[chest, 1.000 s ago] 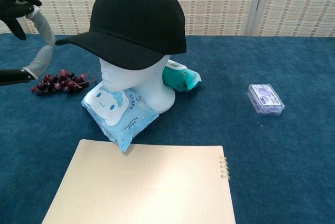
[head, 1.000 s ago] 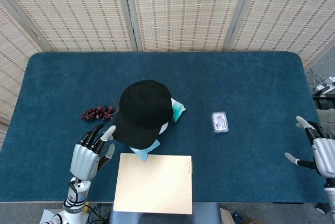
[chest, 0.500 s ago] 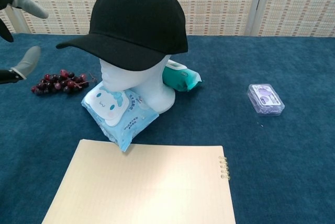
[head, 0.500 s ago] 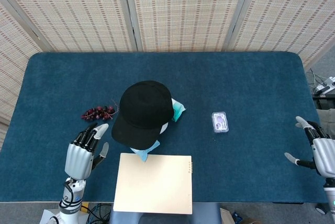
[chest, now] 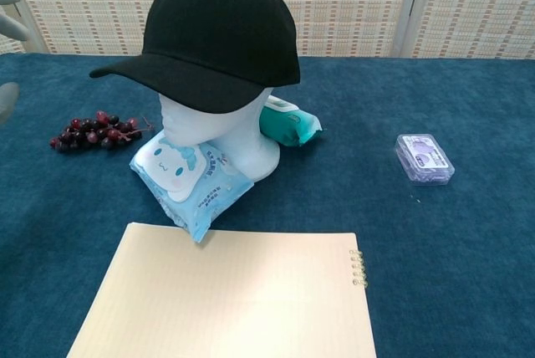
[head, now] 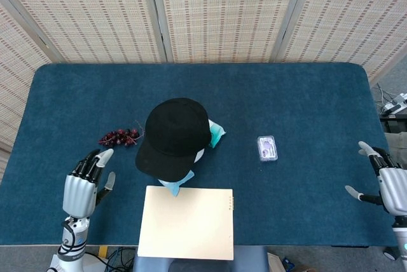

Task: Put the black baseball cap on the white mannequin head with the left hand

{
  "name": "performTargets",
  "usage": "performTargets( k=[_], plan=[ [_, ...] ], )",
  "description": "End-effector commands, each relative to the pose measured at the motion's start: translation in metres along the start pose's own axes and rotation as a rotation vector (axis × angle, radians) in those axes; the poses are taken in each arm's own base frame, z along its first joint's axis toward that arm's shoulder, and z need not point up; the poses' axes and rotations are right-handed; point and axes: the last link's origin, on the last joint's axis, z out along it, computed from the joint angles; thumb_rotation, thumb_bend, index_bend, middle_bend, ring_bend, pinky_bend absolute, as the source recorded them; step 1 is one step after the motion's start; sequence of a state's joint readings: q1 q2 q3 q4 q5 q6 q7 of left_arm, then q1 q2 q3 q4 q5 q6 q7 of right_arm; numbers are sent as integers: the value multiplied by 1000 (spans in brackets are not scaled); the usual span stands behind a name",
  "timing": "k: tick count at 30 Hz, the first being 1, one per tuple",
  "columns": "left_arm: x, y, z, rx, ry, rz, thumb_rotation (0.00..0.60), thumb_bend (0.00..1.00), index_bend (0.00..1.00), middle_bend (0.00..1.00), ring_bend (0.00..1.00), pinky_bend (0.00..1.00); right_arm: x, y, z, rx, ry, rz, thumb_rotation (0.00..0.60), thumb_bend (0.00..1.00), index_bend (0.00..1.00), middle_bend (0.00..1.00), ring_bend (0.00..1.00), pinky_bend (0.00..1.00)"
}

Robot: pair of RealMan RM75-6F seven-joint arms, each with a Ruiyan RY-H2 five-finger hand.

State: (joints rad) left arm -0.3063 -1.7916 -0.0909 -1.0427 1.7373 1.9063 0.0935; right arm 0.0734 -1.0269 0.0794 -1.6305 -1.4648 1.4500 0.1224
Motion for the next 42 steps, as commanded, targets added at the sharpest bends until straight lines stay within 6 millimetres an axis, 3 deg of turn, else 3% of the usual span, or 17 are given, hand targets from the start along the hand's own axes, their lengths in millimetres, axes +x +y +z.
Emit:
performTargets(
  k=[1, 15, 23, 31, 42],
  plan=[
    [3, -12, -4, 17, -15, 23, 600, 393, 173, 310, 230, 448, 0, 0, 0, 0, -1, -2, 600, 28, 82, 265, 145, 499],
    [38, -46, -11, -47, -124, 106, 600, 392, 230, 309, 229, 433, -4, -2, 3, -9, -10, -19, 600, 29, 82, 265, 144, 499],
    [62, -63, -20, 44, -240, 161, 600, 392, 293, 309, 228, 433, -9, -5, 5, -16, -16, -41, 600, 29, 82, 265, 145, 499],
    [89, -65, -26, 117, -401, 202, 600, 392, 373, 368, 243, 433, -14, -8, 6, -28, -17, -69, 600, 28, 82, 265, 145, 499],
    [99, -64, -31, 113, -405, 202, 600, 392, 389, 393, 266, 433, -18, -11, 8, -32, -28, -84, 600, 29, 82, 265, 145, 499]
  ],
)
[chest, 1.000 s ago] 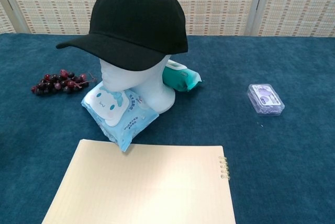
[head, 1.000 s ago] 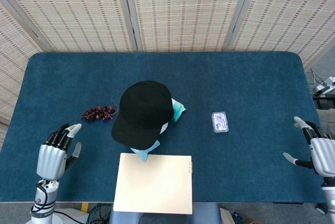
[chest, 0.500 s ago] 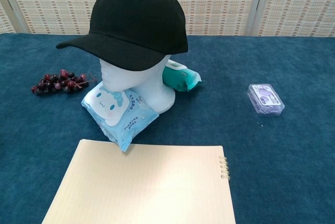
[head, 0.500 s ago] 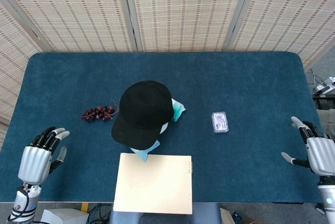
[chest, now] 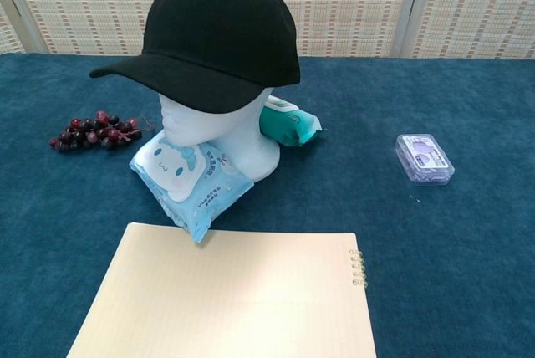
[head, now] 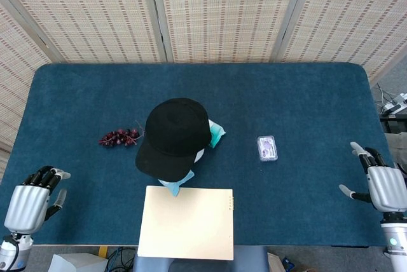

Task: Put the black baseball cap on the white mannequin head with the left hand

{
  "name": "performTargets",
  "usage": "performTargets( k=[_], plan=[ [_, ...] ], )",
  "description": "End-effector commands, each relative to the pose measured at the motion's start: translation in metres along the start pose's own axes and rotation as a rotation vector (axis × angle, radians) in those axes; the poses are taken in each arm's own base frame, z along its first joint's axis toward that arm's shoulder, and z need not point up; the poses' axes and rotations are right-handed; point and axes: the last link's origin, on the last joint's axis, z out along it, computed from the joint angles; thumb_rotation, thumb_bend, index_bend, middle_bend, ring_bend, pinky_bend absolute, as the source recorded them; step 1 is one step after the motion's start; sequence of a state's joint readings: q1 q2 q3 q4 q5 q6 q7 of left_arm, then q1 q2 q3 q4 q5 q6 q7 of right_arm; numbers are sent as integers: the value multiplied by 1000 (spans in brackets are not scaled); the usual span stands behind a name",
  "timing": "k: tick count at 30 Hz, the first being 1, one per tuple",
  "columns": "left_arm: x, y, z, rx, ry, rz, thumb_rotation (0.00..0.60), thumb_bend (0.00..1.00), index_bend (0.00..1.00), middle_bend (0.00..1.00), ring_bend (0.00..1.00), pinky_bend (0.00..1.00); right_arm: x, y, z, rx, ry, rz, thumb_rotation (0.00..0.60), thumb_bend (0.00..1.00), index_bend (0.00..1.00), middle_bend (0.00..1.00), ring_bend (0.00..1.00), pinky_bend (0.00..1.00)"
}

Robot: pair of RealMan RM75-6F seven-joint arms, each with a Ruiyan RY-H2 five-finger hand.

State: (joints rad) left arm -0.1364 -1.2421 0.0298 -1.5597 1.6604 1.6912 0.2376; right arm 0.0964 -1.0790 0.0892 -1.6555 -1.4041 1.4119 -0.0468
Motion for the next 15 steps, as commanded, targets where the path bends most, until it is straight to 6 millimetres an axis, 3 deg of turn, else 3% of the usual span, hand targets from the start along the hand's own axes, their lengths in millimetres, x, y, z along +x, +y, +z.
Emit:
performTargets(
  k=[1, 15],
  plan=[
    [1, 0, -2, -4, 0, 2, 600, 392, 389, 394, 266, 433, -1, -1, -1, 5, -2, -4, 600, 29, 81, 265, 145, 499],
    [-1, -10, 3, 39, -20, -11, 600, 392, 392, 394, 266, 434, -6, -3, 3, 7, -22, -21, 600, 29, 81, 265, 145, 499]
  ],
)
